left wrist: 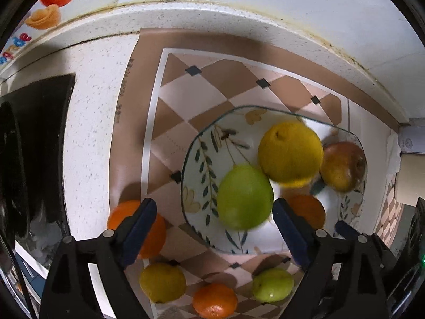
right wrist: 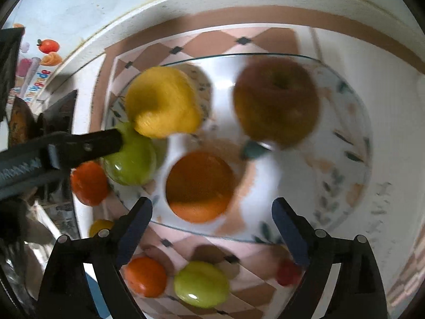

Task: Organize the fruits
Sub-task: 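Lift both tools back toward the remaining fruits, then grasp the large orange with the left tool while the right tool grasps the green apple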

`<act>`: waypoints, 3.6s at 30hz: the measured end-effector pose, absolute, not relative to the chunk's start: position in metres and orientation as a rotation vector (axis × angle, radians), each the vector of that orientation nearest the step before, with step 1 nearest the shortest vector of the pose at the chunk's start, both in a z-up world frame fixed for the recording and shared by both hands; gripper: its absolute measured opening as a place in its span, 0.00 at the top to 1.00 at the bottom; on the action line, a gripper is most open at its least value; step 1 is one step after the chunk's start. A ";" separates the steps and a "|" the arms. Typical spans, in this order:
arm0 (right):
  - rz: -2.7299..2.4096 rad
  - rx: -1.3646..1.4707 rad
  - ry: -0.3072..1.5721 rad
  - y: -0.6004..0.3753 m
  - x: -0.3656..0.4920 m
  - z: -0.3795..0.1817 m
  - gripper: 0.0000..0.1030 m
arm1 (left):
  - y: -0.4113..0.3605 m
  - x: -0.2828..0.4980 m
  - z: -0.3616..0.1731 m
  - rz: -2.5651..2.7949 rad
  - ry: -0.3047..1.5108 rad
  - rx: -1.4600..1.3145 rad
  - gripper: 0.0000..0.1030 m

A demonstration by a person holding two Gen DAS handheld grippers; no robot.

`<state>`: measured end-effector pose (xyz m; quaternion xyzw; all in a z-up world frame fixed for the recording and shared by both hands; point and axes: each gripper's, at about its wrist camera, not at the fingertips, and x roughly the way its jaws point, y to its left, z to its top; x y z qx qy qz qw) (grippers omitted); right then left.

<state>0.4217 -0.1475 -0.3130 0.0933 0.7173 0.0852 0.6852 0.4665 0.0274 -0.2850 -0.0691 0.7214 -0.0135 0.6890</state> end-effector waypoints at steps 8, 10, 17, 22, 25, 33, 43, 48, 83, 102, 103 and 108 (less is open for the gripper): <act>0.104 0.171 1.538 -0.178 0.397 -0.275 0.09 | 0.023 0.408 -0.253 -0.022 1.557 -0.122 0.13; 0.091 0.163 1.509 -0.184 0.391 -0.262 0.09 | 0.022 0.396 -0.240 -0.008 1.512 -0.100 0.13; 0.069 0.123 1.387 -0.189 0.360 -0.212 0.09 | 0.022 0.349 -0.181 0.017 1.304 -0.045 0.13; 0.057 0.093 1.300 -0.186 0.333 -0.178 0.09 | 0.019 0.323 -0.152 0.011 1.199 -0.034 0.13; 0.052 0.088 1.253 -0.184 0.314 -0.158 0.09 | 0.019 0.304 -0.138 0.001 1.157 -0.039 0.13; 0.041 0.091 1.169 -0.183 0.264 -0.119 0.09 | 0.014 0.253 -0.107 -0.005 1.064 -0.025 0.13; 0.010 0.086 1.059 -0.180 0.210 -0.080 0.09 | 0.010 0.210 -0.079 -0.025 0.981 0.001 0.13; 0.002 0.112 1.047 -0.184 0.198 -0.077 0.09 | 0.013 0.203 -0.082 -0.017 0.982 -0.024 0.13; 0.232 0.234 1.561 -0.153 0.287 -0.332 0.36 | 0.026 0.275 -0.288 0.033 1.500 -0.197 0.01; 0.195 0.274 1.557 -0.170 0.260 -0.339 0.36 | -0.026 0.280 -0.311 -0.056 1.507 0.022 0.41; 0.198 0.266 1.555 -0.169 0.260 -0.339 0.37 | -0.027 0.279 -0.309 -0.063 1.511 0.009 0.41; 0.201 0.334 1.529 -0.181 0.261 -0.330 0.37 | -0.027 0.275 -0.283 -0.105 1.475 -0.030 0.42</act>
